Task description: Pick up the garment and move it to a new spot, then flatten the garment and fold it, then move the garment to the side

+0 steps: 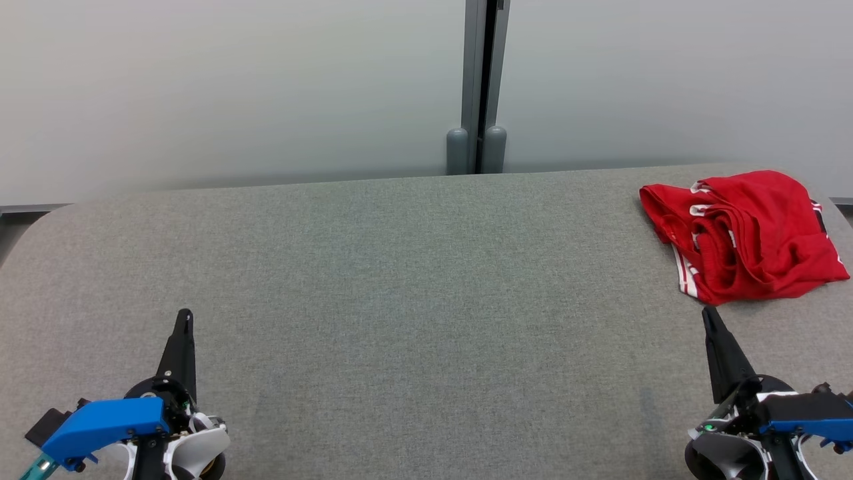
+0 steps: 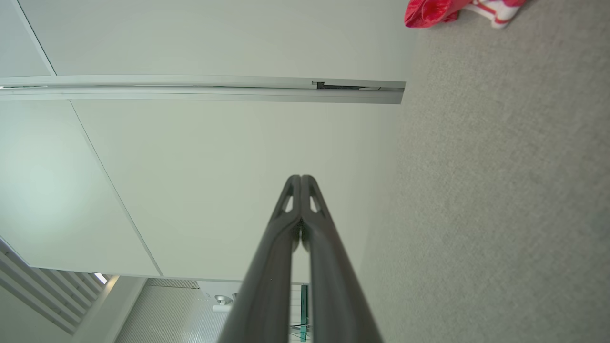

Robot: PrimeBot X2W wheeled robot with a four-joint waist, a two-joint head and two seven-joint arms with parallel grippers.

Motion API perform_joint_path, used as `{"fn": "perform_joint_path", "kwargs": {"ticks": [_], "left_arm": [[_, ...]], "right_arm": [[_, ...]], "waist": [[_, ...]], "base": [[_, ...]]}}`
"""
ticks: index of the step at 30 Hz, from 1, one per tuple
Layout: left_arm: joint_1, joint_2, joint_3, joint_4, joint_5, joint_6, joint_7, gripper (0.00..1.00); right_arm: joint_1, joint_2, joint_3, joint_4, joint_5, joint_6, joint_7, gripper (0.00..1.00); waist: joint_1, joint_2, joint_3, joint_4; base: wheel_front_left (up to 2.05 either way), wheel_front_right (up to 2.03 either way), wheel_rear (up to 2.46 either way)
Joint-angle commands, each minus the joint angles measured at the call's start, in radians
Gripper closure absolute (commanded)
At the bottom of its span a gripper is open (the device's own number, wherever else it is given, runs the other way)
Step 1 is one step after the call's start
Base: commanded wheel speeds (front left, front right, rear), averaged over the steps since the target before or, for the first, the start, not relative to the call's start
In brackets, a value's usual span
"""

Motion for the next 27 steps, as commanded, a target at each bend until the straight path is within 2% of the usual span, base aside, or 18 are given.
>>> {"fn": "perform_joint_path", "kwargs": {"ticks": [1,27], "left_arm": [[-0.01,0.003,0.002,0.001,-0.002,-0.01,0.004,1.0],[-0.01,0.003,0.002,0.001,-0.003,-0.01,0.004,1.0]], "right_arm": [[-0.009,0.002,-0.003,-0.003,0.002,0.0,0.003,1.0],[-0.009,0.002,-0.002,-0.003,0.002,0.0,0.003,1.0]], "waist": [[0.0,-0.0001,0.0,0.0],[0.0,-0.0001,0.0,0.0]], "base": [[0.0,0.0,0.0],[0.0,0.0,0.0]]}}
